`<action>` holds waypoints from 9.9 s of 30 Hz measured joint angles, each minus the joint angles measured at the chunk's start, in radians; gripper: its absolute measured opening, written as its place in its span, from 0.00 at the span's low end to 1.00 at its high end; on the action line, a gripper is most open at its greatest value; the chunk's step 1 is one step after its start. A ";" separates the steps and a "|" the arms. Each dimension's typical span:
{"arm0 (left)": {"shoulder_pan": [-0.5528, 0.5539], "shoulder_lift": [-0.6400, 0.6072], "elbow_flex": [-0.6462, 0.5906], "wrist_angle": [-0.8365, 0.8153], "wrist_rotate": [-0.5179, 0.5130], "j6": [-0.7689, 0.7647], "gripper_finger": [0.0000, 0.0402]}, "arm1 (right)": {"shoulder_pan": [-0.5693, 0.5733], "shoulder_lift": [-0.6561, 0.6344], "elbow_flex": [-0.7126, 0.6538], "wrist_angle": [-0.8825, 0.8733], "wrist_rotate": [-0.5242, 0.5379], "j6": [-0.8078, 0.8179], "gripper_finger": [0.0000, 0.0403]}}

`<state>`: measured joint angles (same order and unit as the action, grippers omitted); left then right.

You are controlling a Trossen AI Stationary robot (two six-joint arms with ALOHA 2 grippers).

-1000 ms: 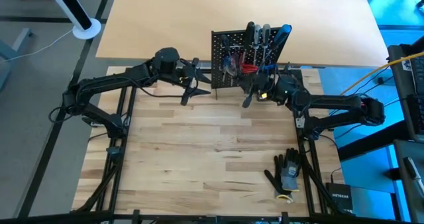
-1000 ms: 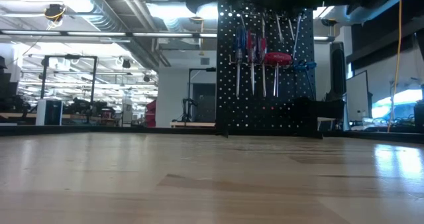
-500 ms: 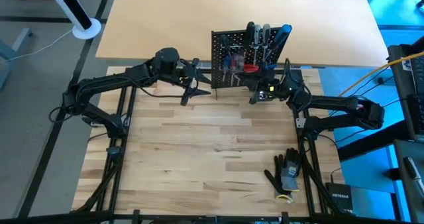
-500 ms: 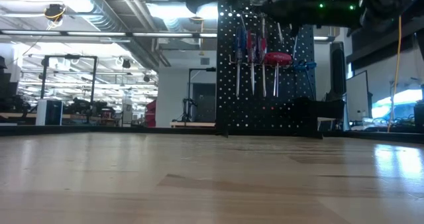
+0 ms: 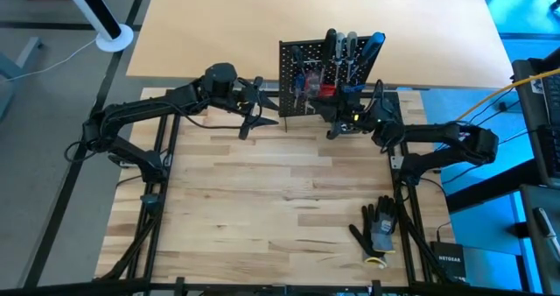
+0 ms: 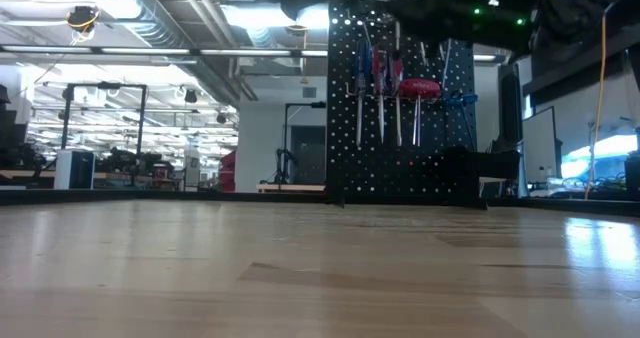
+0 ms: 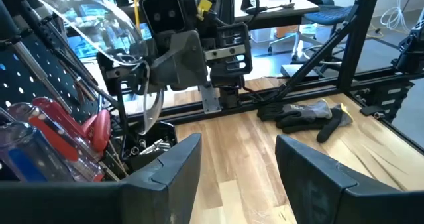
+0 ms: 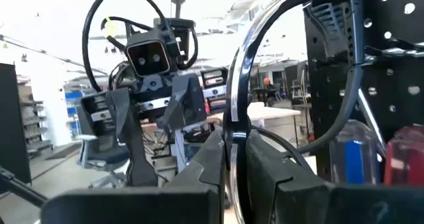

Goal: Hang tools onto peg board
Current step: Hang the black safety glasses on the peg board, then adjust the peg board, then return to Home Position

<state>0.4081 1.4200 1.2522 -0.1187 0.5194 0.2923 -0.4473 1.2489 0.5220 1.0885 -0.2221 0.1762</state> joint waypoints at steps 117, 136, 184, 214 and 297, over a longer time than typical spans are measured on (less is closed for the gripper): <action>-0.001 0.000 0.000 0.003 0.007 -0.011 0.46 | 0.011 -0.252 0.065 -0.497 0.087 -0.132 0.41; -0.145 -0.173 -0.431 0.329 -0.377 -0.229 0.46 | 0.378 -0.296 0.066 -0.745 0.305 -0.133 0.41; 0.147 0.265 -0.281 0.585 -0.226 -0.281 0.46 | 0.526 -0.295 0.066 -0.888 0.415 -0.112 0.41; -0.158 -0.798 -0.953 0.451 -0.479 -0.314 0.02 | 0.525 -0.481 -0.184 -0.686 0.432 -0.129 0.05; -0.297 -1.415 -1.242 0.179 -0.888 -0.442 0.01 | 0.526 -1.238 -0.514 -1.046 0.300 0.084 0.02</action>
<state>0.1108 0.0055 0.0101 0.0601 -0.3683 -0.1493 0.0784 0.0107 0.0082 0.0428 0.0780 0.2604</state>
